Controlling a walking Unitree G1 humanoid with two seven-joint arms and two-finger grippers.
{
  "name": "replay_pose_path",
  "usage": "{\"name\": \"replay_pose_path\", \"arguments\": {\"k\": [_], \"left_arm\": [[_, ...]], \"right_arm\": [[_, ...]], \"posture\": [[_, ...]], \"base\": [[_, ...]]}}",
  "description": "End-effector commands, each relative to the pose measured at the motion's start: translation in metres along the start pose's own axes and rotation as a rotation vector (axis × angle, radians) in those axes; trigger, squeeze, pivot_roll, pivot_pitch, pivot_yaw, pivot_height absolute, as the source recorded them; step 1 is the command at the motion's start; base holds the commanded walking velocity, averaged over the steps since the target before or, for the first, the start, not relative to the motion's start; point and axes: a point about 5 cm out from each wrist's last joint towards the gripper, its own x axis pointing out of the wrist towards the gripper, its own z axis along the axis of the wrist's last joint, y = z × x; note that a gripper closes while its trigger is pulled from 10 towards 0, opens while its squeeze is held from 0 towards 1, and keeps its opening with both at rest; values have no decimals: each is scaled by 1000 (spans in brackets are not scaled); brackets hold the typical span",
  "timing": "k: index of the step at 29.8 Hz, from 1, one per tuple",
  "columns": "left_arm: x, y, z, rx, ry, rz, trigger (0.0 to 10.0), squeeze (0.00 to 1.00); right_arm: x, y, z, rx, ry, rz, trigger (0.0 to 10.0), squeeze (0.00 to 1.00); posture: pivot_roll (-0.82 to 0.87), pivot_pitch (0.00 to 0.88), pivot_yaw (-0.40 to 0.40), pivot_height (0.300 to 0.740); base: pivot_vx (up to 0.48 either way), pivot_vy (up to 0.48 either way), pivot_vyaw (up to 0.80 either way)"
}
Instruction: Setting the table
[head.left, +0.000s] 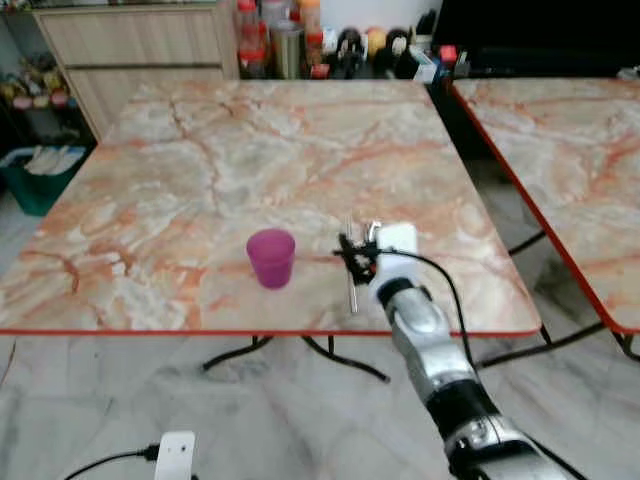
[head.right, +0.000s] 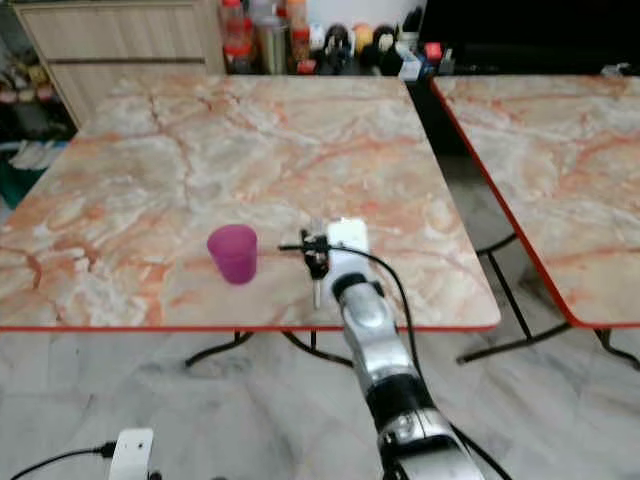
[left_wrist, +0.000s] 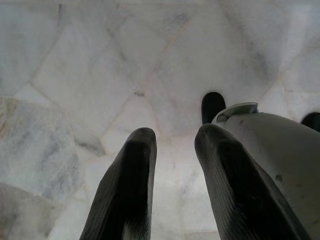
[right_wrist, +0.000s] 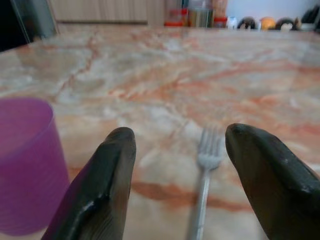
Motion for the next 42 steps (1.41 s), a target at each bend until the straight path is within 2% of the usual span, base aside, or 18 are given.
{"name": "replay_pose_path", "arguments": {"k": [1, 2, 3, 4, 13, 16, 21, 26, 30, 37, 42], "left_arm": [[0, 2, -4, -22, 18, 14, 10000, 0], [-1, 3, -4, -28, 18, 16, 10000, 0], [-1, 3, -4, -28, 18, 16, 10000, 0], [-1, 3, -6, -28, 20, 16, 10000, 0], [-1, 3, -8, -32, 21, 17, 10000, 0], [-2, 3, -9, -33, 22, 17, 10000, 0], [-2, 2, -9, -36, 21, 13, 10000, 0], [-2, 1, -10, -38, 23, 11, 10000, 0], [-2, 1, -12, -37, 26, 11, 10000, 0], [-3, 1, -15, -32, 31, 12, 10000, 0], [-4, 1, -18, -31, 35, 12, 10000, 0]], "right_arm": [[3, -5, -3, -26, 41, -53, 10000, 1000], [6, -5, -2, -23, 48, -60, 10000, 667], [6, -5, -2, -23, 48, -60, 10000, 667], [9, -6, 0, -28, 56, -72, 10000, 0], [16, -22, 9, -34, 51, -141, 10000, 0], [15, -30, 7, -42, 65, -166, 10000, 0], [11, -52, 0, -66, 100, -209, 10000, 0], [7, -58, -6, -63, 127, -229, 10000, 0], [5, -57, -12, -54, 145, -217, 10000, 0], [2, -48, -24, 64, 192, -187, 10000, 0], [1, -47, -28, 65, 207, -190, 10000, 0]], "posture": [[102, 47, -4, 715], [102, 47, -4, 715], [102, 47, -4, 715], [107, 48, -2, 715], [114, 58, -3, 715], [114, 59, -2, 715], [117, 63, -5, 715], [120, 65, -7, 715], [121, 68, -6, 715], [135, 80, -6, 715], [139, 85, -7, 715]], "base": [[0, 0, 0], [0, 0, 0], [0, 0, 0], [0, 0, 0], [0, 0, 0], [0, 0, 0], [0, 0, 0], [0, 0, 0], [0, 0, 0], [0, 0, 0], [0, 0, 0]]}}
